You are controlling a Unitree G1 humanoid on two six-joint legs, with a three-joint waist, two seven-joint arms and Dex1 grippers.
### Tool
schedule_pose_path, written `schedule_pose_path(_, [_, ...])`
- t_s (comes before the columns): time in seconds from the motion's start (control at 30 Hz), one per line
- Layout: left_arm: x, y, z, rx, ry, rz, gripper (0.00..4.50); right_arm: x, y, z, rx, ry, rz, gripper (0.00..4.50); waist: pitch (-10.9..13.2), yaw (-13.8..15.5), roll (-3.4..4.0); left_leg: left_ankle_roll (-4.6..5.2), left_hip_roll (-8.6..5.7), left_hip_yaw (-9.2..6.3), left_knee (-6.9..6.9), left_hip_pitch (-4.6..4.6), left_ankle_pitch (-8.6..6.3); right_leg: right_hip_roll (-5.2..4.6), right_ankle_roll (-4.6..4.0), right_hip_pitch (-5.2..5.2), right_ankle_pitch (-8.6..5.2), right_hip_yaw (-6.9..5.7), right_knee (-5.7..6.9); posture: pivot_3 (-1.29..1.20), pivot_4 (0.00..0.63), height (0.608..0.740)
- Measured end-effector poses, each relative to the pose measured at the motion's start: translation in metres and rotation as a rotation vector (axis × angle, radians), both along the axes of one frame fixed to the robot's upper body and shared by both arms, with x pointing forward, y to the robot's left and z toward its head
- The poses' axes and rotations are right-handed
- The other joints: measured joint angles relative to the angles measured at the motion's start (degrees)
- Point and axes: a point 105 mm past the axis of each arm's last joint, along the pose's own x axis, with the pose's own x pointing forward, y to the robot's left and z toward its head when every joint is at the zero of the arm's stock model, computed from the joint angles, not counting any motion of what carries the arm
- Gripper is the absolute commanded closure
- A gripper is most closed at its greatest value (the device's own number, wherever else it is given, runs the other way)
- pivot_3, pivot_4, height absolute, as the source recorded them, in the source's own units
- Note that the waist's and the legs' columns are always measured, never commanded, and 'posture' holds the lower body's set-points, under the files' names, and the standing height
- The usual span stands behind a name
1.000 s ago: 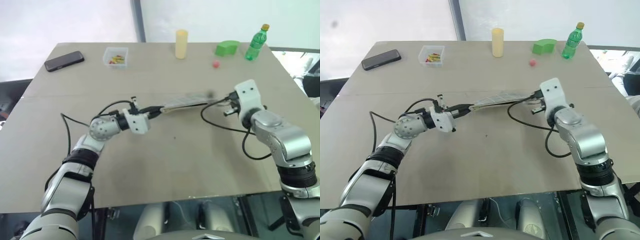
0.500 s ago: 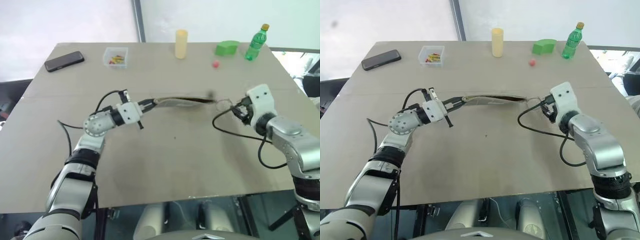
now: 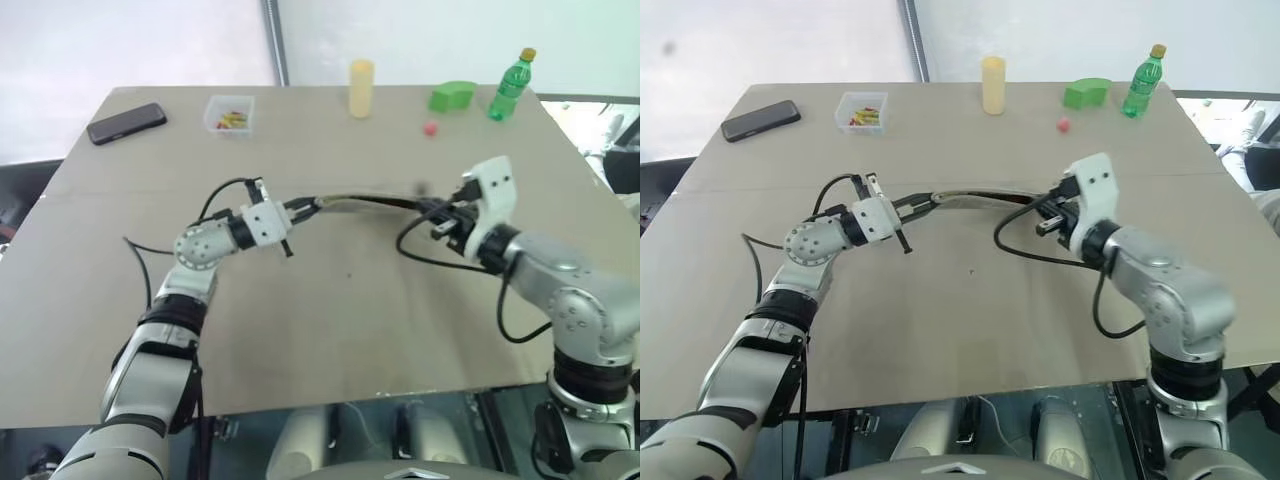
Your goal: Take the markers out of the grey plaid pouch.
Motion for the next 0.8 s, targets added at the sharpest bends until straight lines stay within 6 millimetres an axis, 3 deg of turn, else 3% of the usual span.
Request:
schedule_pose_path(0.23, [-0.005,-0.003,0.005,0.0,-0.03,-0.018,4.5,0.029,0.006,-0.022,0.004,0.076,-0.056,4.47,0.0,-0.05,0.01,-0.09,-0.07,0.01,-0.04,0.0,0.05,-0.01,0.0,-0.01,0.0,0.02,-0.02,0.0,0.15,0.736])
schedule_pose_path(0.33, [-0.007,-0.002,0.0,-0.002,-0.016,-0.017,4.5,0.032,0.013,-0.027,-0.018,0.092,-0.023,4.47,0.01,-0.14,0.01,-0.09,-0.04,0.02,-0.04,0.0,0.06,0.02,0.0,-0.01,0.0,0.02,-0.02,0.0,0.15,0.736])
schedule_pose_path(0.4, [-0.007,-0.003,-0.001,-0.008,-0.005,-0.016,4.5,0.028,0.028,-0.032,-0.066,0.087,0.051,4.47,0.01,-0.22,0.02,-0.08,-0.03,0.02,-0.04,0.01,0.05,0.03,0.0,-0.01,0.0,0.02,-0.01,0.0,0.15,0.736])
schedule_pose_path(0.5, [-0.008,-0.004,-0.002,-0.015,0.005,-0.02,4.5,0.023,0.042,-0.036,-0.212,-0.002,0.136,4.47,0.02,-0.26,0.04,-0.06,-0.04,0.01,-0.01,0.02,0.04,0.03,0.0,-0.01,-0.01,0.03,-0.02,0.0,0.15,0.736])
schedule_pose_path(0.67, [-0.007,-0.003,-0.006,-0.028,0.037,-0.009,4.5,0.035,0.053,-0.042,-0.537,-0.242,0.18,4.47,0.02,-0.75,0.03,-0.11,-0.06,-0.01,0.01,0.04,0.07,0.04,0.01,-0.01,-0.01,0.03,0.01,0.0,0.15,0.736])
schedule_pose_path(0.7, [-0.007,-0.003,-0.006,-0.03,0.041,-0.01,4.5,0.039,0.053,-0.045,-0.586,-0.278,0.177,3.95,0.02,-0.84,0.03,-0.12,-0.06,0.0,0.01,0.03,0.07,0.04,0.01,-0.01,-0.01,0.03,0.01,0.0,0.15,0.736])
schedule_pose_path(0.73, [-0.007,-0.004,-0.007,-0.031,0.045,-0.012,4.5,0.042,0.051,-0.047,-0.615,-0.297,0.172,3.7,0.02,-0.91,0.03,-0.12,-0.06,0.0,0.0,0.02,0.07,0.04,0.01,-0.01,-0.01,0.03,0.0,0.0,0.15,0.736])
schedule_pose_path(0.8, [-0.007,-0.005,-0.008,-0.022,0.054,-0.021,4.5,0.049,0.05,-0.049,-0.681,-0.347,0.166,2.59,0.02,-1.22,0.03,-0.12,-0.07,0.02,0.0,0.02,0.07,0.04,0.01,0.0,-0.01,0.04,-0.02,0.0,0.15,0.736])
